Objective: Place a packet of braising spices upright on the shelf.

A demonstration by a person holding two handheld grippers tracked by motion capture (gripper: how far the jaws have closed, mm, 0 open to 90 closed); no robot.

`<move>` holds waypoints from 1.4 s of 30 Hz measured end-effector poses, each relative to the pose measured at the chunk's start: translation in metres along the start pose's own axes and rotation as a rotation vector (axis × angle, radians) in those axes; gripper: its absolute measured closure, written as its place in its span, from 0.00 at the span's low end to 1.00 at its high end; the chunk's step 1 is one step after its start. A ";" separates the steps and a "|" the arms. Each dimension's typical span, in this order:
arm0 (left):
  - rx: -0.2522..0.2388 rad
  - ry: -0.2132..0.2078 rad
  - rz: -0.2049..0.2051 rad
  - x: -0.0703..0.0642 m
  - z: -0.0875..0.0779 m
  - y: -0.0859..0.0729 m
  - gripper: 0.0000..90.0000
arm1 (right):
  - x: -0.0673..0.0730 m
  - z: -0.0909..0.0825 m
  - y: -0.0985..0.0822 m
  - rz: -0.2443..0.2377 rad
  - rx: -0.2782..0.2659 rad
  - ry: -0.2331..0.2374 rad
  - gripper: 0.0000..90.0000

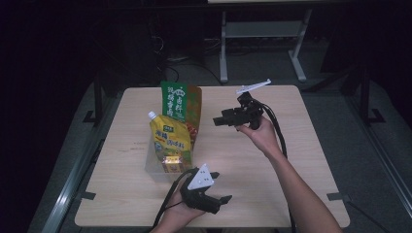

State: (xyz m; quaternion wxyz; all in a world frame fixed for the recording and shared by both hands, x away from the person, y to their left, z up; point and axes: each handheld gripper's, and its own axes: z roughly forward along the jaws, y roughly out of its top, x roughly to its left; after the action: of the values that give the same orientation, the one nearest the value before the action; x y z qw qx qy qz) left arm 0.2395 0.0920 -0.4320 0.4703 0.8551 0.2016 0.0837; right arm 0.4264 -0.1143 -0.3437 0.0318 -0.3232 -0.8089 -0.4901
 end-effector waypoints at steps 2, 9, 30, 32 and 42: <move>0.000 0.001 -0.002 0.001 0.000 0.000 0.22 | -0.001 -0.003 -0.001 0.005 0.008 -0.005 0.39; -0.005 0.010 -0.010 0.004 -0.002 -0.001 0.22 | -0.003 -0.014 -0.005 0.025 0.012 0.007 0.38; -0.010 0.026 -0.012 0.006 -0.003 0.000 0.22 | -0.005 -0.034 -0.032 0.046 0.035 -0.006 0.38; -0.008 0.025 -0.011 0.005 -0.002 0.000 0.22 | -0.005 -0.038 -0.038 0.053 0.031 -0.007 0.38; -0.013 0.028 -0.016 0.005 0.000 -0.002 0.22 | -0.008 -0.046 -0.049 0.077 0.047 0.003 0.37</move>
State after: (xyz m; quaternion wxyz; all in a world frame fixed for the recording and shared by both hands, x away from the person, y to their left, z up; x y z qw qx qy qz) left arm 0.2437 0.0950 -0.4336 0.4739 0.8490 0.2144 0.0932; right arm 0.3935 -0.1710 -0.3605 0.0592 -0.3525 -0.8072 -0.4699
